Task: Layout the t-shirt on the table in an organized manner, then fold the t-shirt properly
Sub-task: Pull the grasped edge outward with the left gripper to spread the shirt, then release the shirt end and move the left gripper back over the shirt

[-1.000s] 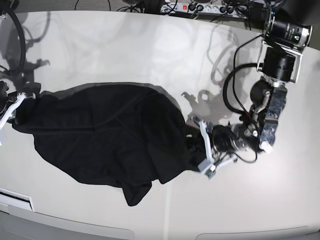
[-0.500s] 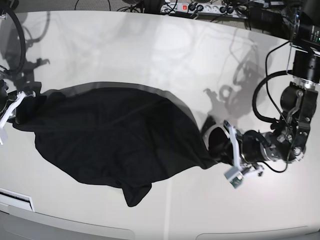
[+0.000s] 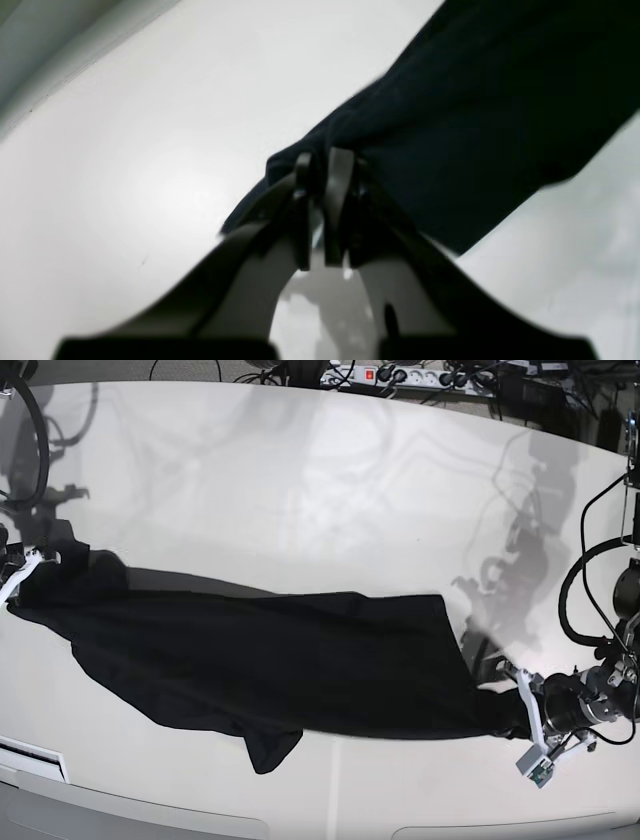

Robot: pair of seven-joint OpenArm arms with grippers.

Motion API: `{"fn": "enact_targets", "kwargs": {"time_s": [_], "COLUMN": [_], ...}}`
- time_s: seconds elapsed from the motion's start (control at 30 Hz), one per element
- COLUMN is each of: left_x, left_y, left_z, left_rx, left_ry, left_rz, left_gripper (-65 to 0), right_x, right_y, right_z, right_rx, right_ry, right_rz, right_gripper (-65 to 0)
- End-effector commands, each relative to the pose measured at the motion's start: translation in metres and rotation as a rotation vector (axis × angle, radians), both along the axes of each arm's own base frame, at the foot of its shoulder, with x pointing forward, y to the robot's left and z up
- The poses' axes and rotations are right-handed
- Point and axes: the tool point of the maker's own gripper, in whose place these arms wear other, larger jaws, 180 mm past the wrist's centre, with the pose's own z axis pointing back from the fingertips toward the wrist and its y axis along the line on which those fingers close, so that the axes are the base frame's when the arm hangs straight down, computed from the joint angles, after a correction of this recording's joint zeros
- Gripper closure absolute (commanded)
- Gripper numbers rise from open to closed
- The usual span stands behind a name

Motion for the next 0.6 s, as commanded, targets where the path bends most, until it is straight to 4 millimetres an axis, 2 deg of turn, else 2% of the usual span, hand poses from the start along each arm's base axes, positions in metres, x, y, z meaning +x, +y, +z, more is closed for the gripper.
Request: {"fn": "enact_targets", "kwargs": {"time_s": [0.0,0.13,0.27,0.4,0.43,0.57], "left_x": [0.008,0.011,0.016,0.018,0.02,0.034], "left_y": [0.002,0.01,0.019,0.025,0.028,0.057], "left_z": [0.019,0.01,-0.008,-0.022,-0.023,-0.016], "left_rx": [-0.012,-0.027,-0.081,-0.129,-0.138,-0.106], "left_ry": [-0.049,-0.057,-0.044,-0.033,-0.042,-0.094], "left_rz": [0.004,0.025,0.065,0.101,0.116,0.285], "left_gripper": [0.0,0.0,-0.1,-38.0,-43.1,-44.7], "right_x": [0.009,0.009,0.01,0.009,0.009,0.009], "right_y": [-0.006,0.002,0.01,0.011,0.011,0.011], "right_z": [0.016,0.016,0.017,0.016,0.016,0.016], "right_rx": [-0.026,-0.007,0.022,0.023,0.023,0.026], "right_ry": [-0.052,-0.053,-0.058,-0.051,-0.05,-0.052], "right_rz": [0.007,0.048,0.087,0.091,0.092,0.092], "right_gripper": [0.0,0.0,0.0,0.0,0.0,0.0]}}
